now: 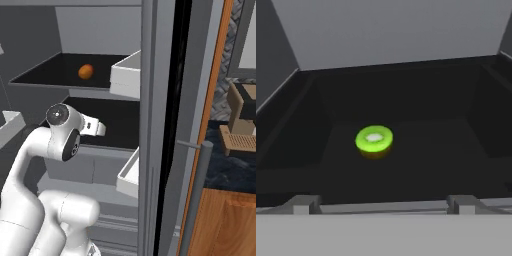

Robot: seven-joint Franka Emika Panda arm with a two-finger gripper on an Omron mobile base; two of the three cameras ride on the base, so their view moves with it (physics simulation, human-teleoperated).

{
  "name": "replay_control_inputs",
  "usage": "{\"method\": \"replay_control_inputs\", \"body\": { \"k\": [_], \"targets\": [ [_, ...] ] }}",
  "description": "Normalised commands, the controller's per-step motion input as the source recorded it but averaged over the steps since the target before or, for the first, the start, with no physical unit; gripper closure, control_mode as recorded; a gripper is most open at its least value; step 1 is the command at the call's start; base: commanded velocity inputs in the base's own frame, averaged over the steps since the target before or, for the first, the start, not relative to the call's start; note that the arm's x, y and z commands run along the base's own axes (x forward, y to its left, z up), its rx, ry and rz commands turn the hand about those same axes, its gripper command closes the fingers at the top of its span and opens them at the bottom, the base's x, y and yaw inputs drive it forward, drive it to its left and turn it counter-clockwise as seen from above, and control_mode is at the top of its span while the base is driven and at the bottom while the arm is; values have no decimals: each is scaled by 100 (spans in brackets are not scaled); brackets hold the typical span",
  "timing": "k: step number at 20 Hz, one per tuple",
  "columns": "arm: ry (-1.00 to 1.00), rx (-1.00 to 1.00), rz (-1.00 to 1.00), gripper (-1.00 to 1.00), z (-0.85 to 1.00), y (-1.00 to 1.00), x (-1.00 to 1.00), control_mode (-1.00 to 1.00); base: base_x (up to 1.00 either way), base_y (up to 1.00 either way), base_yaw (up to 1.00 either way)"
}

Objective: Retrieve the mango and kiwi from the fridge and place them into the bowl on the dining table.

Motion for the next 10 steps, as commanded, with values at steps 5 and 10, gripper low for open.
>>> {"method": "replay_control_inputs", "body": {
  "k": [5, 10],
  "targets": [
    [5, 0, 0, -100, -13, 14, 28, -100, 0, 0, 0],
    [7, 0, 0, -100, -12, 19, 28, -100, 0, 0, 0]
  ]
}}
